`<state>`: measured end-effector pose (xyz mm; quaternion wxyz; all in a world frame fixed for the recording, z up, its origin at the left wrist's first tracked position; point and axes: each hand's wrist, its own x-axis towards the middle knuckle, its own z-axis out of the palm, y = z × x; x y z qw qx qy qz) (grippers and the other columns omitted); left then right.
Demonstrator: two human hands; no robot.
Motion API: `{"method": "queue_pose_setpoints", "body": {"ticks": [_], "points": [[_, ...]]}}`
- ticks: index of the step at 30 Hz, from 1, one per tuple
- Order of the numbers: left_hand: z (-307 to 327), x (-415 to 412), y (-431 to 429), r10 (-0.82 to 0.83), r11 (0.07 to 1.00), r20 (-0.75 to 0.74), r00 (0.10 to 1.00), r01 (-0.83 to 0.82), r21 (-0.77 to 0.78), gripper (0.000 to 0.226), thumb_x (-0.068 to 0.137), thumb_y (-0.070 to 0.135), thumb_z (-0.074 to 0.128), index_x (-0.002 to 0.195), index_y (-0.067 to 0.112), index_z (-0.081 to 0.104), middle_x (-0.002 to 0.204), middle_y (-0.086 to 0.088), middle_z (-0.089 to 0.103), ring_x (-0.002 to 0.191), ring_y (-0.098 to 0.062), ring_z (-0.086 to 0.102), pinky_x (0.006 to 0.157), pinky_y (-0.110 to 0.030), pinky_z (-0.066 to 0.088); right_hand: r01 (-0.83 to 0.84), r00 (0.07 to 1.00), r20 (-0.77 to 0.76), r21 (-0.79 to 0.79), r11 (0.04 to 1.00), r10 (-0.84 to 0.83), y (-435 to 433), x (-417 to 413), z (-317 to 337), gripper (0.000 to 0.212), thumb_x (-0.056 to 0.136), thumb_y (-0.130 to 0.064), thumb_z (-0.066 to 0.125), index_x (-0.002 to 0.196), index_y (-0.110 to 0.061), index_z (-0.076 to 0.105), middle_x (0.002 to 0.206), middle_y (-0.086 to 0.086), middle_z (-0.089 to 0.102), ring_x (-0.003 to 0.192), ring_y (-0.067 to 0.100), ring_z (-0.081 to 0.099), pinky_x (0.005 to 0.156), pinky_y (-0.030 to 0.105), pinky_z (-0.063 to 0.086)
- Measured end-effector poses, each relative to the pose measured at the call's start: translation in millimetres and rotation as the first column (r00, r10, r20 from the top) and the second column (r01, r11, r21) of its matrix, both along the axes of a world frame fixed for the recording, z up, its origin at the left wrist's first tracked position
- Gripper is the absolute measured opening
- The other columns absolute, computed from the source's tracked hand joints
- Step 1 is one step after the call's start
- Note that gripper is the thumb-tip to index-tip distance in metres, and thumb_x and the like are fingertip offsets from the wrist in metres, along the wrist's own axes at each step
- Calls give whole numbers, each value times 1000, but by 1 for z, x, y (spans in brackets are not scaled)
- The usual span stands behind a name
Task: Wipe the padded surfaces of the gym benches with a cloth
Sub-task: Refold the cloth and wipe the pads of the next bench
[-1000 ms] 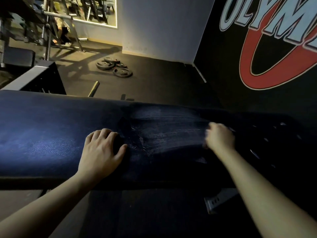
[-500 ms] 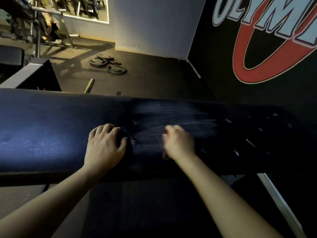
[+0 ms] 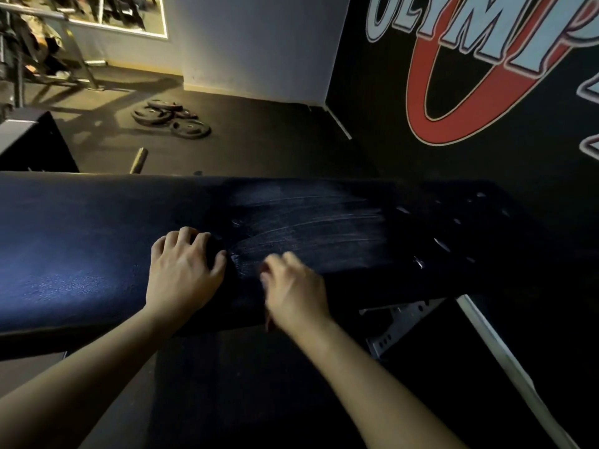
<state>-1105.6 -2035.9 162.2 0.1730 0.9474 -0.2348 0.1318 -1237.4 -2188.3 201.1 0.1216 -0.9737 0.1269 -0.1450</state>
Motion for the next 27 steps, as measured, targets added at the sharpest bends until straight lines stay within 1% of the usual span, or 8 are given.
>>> {"method": "queue_pose_setpoints", "body": {"ticks": [2,5,9,14,17,20,23,27], "points": [[1,0,0,-3,1000,1,1000,3,-5,53,95,59,37,120,22,66,123,-5,59,119,-29,51,111,-48,33,196,981,0,-32,980,-196,-57,-17,1,19,99,-28,57,116,-20,63,109,6,63,93,32,66,70,35,48],[1,-1,-1,-4,1000,4,1000,4,-7,53,95,58,37,118,21,67,121,-7,59,118,-30,51,110,-49,33,534,839,-62,-98,840,-541,-165,-48,11,21,98,-25,59,117,-18,62,114,11,63,99,35,65,74,38,46],[3,-3,-2,-10,1000,-2,1000,10,-4,52,95,56,36,117,20,66,120,-7,58,117,-30,51,111,-48,33,671,737,-39,-78,737,-675,-175,-51,15,20,97,-20,60,115,-13,65,114,15,63,101,39,64,75,39,47],[4,-2,-1,-21,1000,-16,1000,21,6,55,95,58,35,121,19,65,122,-8,58,118,-30,51,111,-49,34,262,964,32,19,965,-263,-7,-13,-4,9,97,-20,60,102,-15,64,101,9,63,86,31,65,67,36,47],[4,-2,1,-25,1000,-14,1000,25,-2,56,95,59,34,122,20,65,123,-7,58,119,-30,51,110,-50,34,13,1000,7,6,1000,-13,15,-23,-3,10,99,-25,58,105,-19,62,98,5,60,83,27,63,65,32,42],[5,-2,2,-36,999,-23,999,37,2,59,95,59,34,124,19,65,124,-9,58,120,-31,50,110,-50,34,304,953,18,-42,952,-303,-75,-45,-1,18,99,-27,58,115,-23,64,108,5,62,92,31,65,71,35,48],[6,-4,0,-31,999,-15,999,31,7,58,95,56,35,123,16,65,123,-11,58,119,-33,51,110,-51,34,651,756,-22,-85,754,-654,-194,-76,11,14,96,-21,61,108,-16,67,107,14,64,93,36,64,69,36,45],[4,-3,-2,-19,999,-15,1000,19,41,58,95,56,34,123,15,65,120,-11,58,117,-32,51,111,-51,35,782,624,-23,3,624,-781,-219,-63,14,11,88,-14,66,98,-13,70,105,15,69,95,38,66,79,40,55]]}}
